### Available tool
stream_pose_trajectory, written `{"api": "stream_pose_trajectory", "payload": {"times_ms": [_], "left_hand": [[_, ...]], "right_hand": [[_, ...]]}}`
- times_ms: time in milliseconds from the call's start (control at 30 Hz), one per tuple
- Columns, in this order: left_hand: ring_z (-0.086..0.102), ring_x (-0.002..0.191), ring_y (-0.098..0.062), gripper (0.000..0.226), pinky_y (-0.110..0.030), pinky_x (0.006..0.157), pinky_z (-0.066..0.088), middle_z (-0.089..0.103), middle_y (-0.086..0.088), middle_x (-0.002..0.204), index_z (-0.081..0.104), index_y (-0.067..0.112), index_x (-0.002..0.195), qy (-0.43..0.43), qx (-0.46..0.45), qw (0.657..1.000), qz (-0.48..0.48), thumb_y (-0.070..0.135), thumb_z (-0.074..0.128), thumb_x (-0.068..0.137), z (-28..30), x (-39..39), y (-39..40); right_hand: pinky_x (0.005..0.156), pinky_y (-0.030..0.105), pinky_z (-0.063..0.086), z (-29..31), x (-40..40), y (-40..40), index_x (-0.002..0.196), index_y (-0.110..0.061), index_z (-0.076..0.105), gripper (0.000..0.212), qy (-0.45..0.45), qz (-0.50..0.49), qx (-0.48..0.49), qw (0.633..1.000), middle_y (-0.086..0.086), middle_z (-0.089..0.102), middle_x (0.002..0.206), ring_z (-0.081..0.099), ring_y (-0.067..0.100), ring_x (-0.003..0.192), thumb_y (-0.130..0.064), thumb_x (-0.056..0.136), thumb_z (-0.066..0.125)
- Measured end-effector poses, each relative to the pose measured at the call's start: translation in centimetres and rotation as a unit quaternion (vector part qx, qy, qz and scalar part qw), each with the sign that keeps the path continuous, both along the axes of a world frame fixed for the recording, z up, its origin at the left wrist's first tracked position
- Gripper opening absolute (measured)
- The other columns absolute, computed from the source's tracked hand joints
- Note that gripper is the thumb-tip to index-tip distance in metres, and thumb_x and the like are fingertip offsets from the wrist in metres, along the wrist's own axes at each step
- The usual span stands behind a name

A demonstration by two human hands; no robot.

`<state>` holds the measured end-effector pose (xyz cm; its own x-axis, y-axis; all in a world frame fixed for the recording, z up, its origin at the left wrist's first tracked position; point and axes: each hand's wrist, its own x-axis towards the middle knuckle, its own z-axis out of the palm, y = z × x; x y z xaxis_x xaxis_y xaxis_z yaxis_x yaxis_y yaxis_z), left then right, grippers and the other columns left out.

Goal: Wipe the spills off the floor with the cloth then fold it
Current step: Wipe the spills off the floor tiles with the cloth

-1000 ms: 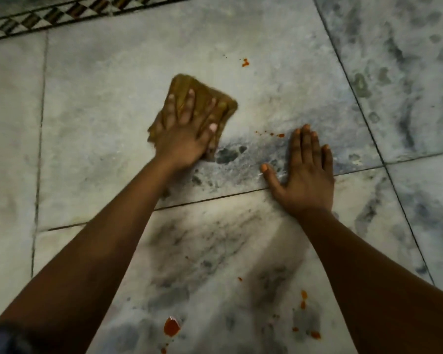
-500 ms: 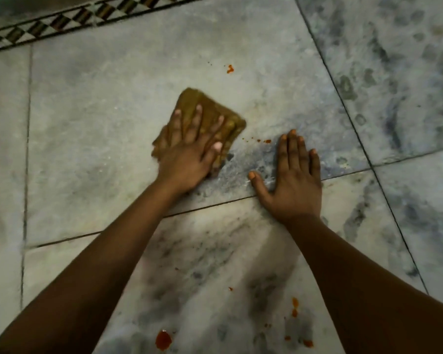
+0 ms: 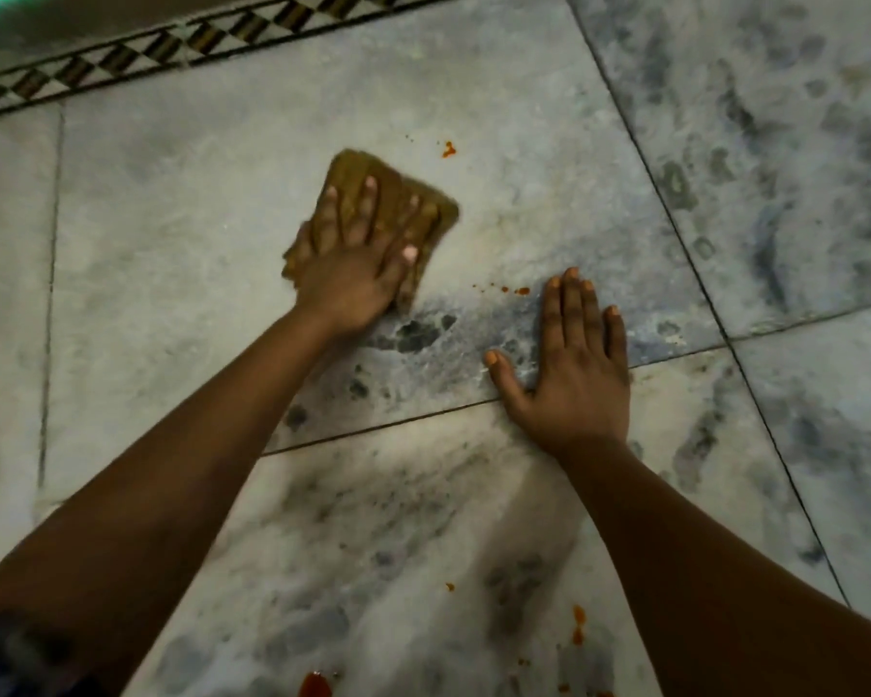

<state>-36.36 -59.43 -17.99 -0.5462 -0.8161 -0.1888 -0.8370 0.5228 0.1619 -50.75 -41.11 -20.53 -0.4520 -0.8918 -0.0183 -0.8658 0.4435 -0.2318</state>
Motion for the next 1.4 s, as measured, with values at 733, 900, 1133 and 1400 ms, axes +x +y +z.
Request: {"api": "stream_pose_trajectory", "payload": {"times_ms": [733, 900, 1133, 1400], "left_hand": [[-0.006, 0.146, -0.023, 0.057, -0.048, 0.113, 0.004, -0.001, 0.011, 0.158, 0.012, 0.045, 0.145, 0.023, -0.032, 0.999, -0.033, 0.059, 0.022, 0.092, -0.5, -1.4, -5.1], [-0.01, 0.144, -0.032, 0.058, -0.057, 0.114, -0.001, -0.006, 0.008, 0.159, 0.009, 0.037, 0.149, 0.009, 0.023, 0.993, 0.119, 0.057, 0.022, 0.095, 0.8, -6.1, -11.1], [-0.006, 0.145, -0.028, 0.062, -0.05, 0.113, 0.004, 0.003, 0.008, 0.159, 0.011, 0.044, 0.146, 0.021, -0.043, 0.997, -0.068, 0.059, 0.011, 0.086, -0.2, -5.9, -1.6], [-0.005, 0.144, -0.033, 0.051, -0.053, 0.113, 0.0, 0.003, 0.003, 0.159, 0.02, 0.031, 0.148, 0.037, -0.02, 0.99, 0.136, 0.046, 0.025, 0.099, 0.6, -5.6, -6.3]], "right_hand": [[0.116, 0.04, 0.005, 0.0, 0.0, -0.2, 0.149, -0.006, 0.018, 0.087, 0.0, -0.004, 0.0, 1.0, 0.012, 0.014, 0.156, 0.012, 0.023, 0.145, -0.065, 0.085, 0.025], [0.116, 0.04, 0.005, -0.2, 0.0, -0.1, 0.149, -0.007, 0.018, 0.086, -0.001, -0.008, -0.006, 1.0, 0.011, 0.014, 0.156, 0.012, 0.023, 0.145, -0.064, 0.084, 0.025], [0.116, 0.041, 0.007, -0.1, 0.1, -0.1, 0.148, -0.006, 0.021, 0.086, -0.002, -0.008, -0.006, 1.0, 0.012, 0.017, 0.156, 0.015, 0.024, 0.144, -0.064, 0.084, 0.025], [0.116, 0.041, 0.007, -0.3, -0.1, -0.1, 0.148, -0.006, 0.021, 0.086, -0.004, -0.01, -0.017, 1.0, 0.012, 0.017, 0.156, 0.015, 0.023, 0.144, -0.064, 0.084, 0.025]]}}
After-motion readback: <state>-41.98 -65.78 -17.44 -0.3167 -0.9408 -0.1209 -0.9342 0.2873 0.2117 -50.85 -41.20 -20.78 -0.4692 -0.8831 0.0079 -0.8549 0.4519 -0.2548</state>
